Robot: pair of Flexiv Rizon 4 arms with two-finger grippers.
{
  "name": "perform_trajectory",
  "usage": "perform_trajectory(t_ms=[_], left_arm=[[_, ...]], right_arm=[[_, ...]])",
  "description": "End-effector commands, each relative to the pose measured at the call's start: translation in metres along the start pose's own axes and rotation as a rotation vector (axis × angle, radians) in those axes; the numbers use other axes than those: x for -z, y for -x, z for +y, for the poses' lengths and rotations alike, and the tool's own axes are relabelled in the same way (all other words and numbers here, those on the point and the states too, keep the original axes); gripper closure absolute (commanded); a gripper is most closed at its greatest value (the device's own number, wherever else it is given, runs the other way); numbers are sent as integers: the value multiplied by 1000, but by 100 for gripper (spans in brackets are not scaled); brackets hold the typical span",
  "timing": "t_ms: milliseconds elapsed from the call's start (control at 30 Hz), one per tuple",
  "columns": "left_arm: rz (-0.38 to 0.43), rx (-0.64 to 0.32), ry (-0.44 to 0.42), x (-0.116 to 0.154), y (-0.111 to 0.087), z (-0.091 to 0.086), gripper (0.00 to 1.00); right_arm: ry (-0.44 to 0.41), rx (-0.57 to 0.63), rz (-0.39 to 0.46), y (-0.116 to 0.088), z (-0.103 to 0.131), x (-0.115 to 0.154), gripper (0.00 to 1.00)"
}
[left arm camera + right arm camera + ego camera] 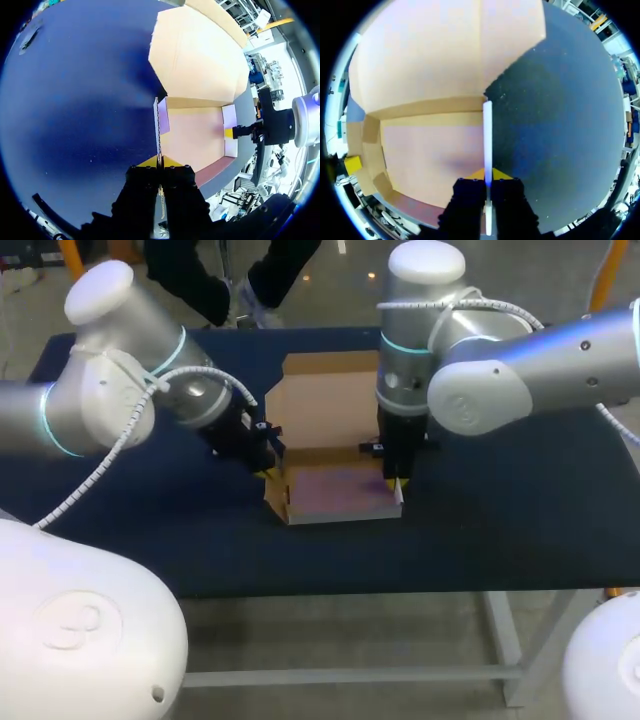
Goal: Assemble the packaging by folding the flat box into shape, placing the metal phone stand inside, and closing the box properly
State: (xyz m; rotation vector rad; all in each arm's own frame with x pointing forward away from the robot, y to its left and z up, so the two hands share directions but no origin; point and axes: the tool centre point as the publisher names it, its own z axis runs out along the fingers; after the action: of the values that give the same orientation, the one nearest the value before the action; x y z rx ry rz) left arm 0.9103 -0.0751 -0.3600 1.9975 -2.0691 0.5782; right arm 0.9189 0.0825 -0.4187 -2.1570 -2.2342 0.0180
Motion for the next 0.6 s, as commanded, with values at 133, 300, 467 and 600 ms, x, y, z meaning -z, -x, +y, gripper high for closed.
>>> perform_trajectory(t_ms=[133, 300, 467, 600], left_arm=[[-148, 8, -3, -2, -16, 0, 100], [-164, 10, -6, -1, -17, 0, 100], [-144, 19, -18, 5, -13, 1, 52], [-85, 53, -36, 18, 0, 1, 22]], right_arm=[[-3, 1, -1, -3, 1, 0, 100], [-3, 1, -1, -3, 1, 0, 100], [-3, 1, -1, -3, 1, 0, 100], [-3, 1, -1, -3, 1, 0, 100]])
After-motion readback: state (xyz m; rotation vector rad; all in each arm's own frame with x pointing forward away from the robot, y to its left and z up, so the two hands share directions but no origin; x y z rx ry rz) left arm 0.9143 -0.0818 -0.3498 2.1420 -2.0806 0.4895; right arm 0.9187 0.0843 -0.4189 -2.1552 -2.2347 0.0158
